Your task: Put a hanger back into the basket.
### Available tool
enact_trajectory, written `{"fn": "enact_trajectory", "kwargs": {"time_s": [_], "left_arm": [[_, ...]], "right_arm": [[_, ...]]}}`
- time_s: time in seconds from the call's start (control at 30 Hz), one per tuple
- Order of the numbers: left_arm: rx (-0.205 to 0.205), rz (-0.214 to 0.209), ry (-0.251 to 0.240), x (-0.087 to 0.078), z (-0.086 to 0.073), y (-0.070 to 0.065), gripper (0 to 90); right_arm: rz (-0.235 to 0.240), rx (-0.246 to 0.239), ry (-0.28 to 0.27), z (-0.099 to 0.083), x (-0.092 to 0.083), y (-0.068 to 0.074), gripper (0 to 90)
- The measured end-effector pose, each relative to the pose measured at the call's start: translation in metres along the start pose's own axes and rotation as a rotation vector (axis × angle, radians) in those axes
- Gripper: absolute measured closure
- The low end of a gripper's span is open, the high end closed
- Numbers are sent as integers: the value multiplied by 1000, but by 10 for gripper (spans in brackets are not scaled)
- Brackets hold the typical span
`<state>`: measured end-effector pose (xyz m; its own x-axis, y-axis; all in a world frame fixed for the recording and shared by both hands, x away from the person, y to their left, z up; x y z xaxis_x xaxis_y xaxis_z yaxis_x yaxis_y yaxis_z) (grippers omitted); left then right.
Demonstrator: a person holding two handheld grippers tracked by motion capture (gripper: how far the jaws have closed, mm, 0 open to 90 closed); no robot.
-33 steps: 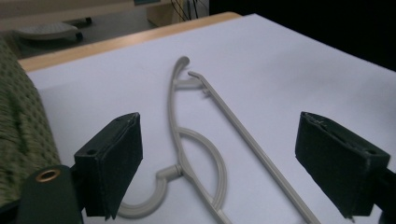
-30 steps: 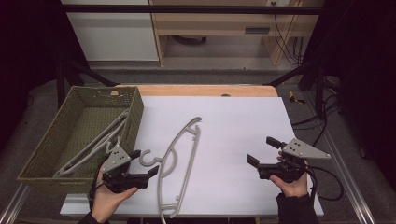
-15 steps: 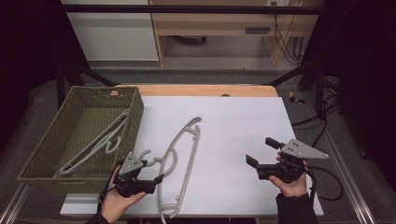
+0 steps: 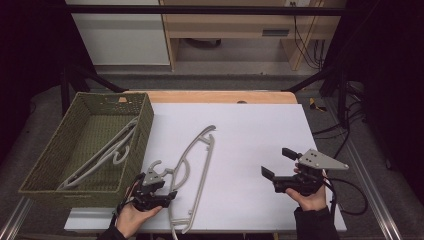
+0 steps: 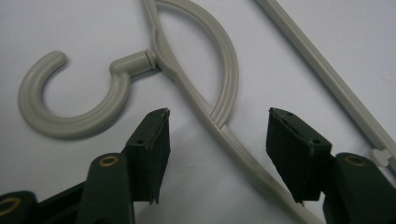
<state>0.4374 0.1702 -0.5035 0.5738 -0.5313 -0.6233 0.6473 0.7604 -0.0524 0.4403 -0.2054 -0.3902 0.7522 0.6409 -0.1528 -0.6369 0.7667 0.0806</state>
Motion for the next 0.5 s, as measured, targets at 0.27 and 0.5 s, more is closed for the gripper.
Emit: {"fn": "enact_trajectory", "kwargs": {"time_s": [0.27,0.5], "left_arm": [[35,47,38,7,-2,-4,524],[42,42,70,9,2,-7,621]], "right_arm": [[2,1,1,0,0,1,57],[5,-5,0,1,1,3,57]]}}
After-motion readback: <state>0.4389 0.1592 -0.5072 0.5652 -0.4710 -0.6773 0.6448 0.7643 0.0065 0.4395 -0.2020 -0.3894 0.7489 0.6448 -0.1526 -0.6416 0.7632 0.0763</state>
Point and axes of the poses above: each handheld gripper's, and its own axes: x roughly forward along the jaws, z roughly out of its top, y roughly to its left, the point moved 5 cm from there along x, roughly forward along the jaws, and after that the axes turned 9 degrees about -y, right-handed, at the moved point
